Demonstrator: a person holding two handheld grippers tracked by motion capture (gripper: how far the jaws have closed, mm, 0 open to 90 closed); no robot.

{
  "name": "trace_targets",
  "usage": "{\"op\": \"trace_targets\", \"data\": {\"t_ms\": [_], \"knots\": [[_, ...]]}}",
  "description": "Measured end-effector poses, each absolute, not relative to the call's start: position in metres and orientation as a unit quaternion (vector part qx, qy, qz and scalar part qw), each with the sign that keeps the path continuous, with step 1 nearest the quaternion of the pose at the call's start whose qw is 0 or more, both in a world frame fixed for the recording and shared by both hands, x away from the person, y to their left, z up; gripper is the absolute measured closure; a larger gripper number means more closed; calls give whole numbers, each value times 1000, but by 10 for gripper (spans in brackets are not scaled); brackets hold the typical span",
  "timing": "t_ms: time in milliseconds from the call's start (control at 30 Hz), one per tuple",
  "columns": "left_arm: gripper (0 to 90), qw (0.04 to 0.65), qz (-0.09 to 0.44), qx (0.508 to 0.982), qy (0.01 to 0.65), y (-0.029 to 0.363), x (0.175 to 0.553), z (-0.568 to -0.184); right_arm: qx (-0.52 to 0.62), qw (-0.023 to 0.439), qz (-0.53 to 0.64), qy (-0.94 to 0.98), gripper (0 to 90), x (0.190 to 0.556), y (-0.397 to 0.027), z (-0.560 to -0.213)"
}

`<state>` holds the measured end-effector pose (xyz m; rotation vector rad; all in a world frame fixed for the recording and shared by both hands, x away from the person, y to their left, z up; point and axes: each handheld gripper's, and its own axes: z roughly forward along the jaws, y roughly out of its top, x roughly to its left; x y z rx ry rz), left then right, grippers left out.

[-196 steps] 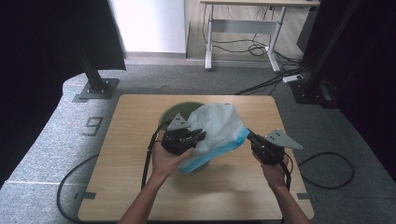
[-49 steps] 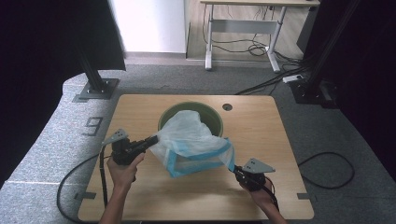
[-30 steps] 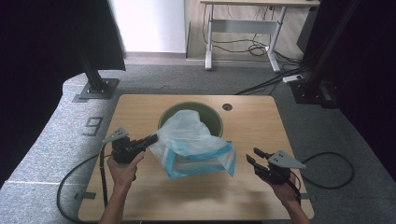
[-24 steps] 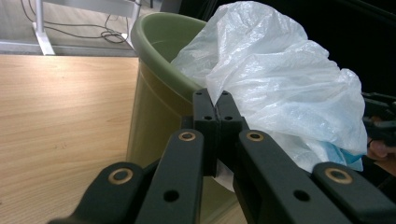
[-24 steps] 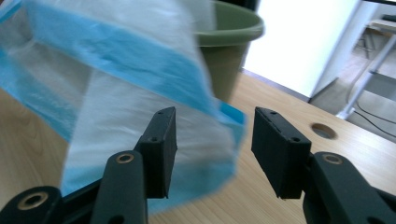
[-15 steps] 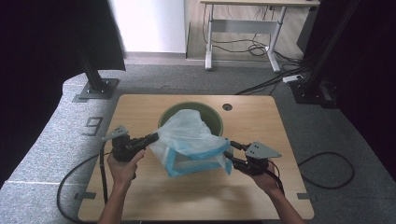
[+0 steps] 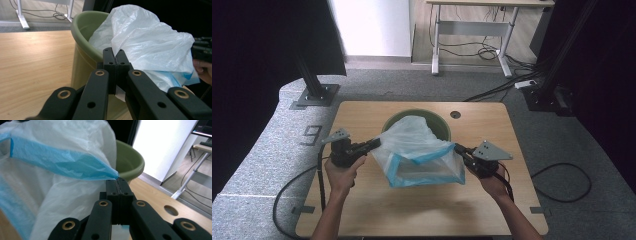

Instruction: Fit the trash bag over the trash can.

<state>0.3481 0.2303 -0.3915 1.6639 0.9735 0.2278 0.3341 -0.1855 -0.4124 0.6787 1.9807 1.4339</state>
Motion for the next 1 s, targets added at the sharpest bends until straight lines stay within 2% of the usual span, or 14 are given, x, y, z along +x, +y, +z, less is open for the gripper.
{"op": "trace_targets", "data": {"t_ms": [333,1000], "knots": [[893,567,86,702,423,237,366,-387,280,315,520,743,887,367,-184,-396],[895,567,62,677,465,241,399,-405,326,285,527,731,886,442,-176,-402]]}}
